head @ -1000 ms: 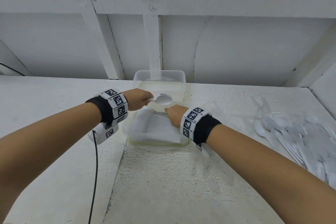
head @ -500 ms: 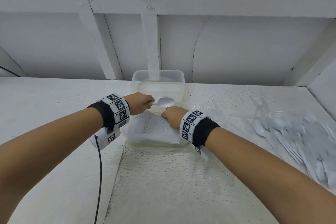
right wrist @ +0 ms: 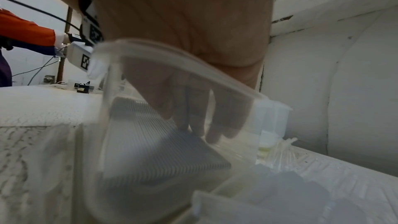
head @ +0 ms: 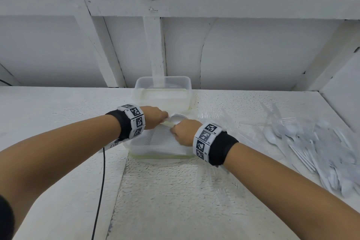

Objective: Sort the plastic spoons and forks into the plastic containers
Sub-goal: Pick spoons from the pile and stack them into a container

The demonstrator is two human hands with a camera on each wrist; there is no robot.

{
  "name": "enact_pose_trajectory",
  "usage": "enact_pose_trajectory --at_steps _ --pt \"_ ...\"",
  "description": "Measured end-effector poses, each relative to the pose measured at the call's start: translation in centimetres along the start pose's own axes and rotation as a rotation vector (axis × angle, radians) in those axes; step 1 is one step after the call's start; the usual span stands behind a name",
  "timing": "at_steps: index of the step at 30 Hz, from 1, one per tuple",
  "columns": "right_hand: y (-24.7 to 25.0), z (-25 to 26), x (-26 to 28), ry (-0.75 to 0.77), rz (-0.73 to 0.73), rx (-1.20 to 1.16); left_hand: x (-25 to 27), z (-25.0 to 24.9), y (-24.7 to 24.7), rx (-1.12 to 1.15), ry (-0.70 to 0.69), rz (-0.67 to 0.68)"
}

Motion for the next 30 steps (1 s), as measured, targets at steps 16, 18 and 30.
enact_pose_trajectory --at_steps 16,18,30 --pt "3.9 -3.7 5.9 -0.185 -0.644 -0.195 -0.7 -1.3 -0.4 -0.241 -0.048 -0.052" --pt "2.6 -5.8 6.7 -0.337 -0.662 -0.379 -0.7 -1.3 -0.4 -0.246 -0.048 -0.06" --pt "1.0 -6.2 6.5 -0.404 -0.576 -0.619 -0.5 -2.0 0.0 -0.222 -0.062 -0.166"
Point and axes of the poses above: each hand's wrist, its own x-axis away from the middle knuckle, its own y-axis out of the back of the hand, z = x × y, the point moved 8 cm from there along -x, towards the middle knuckle, and after that the axes turned 15 degrees about y, right-handed, at the moved point
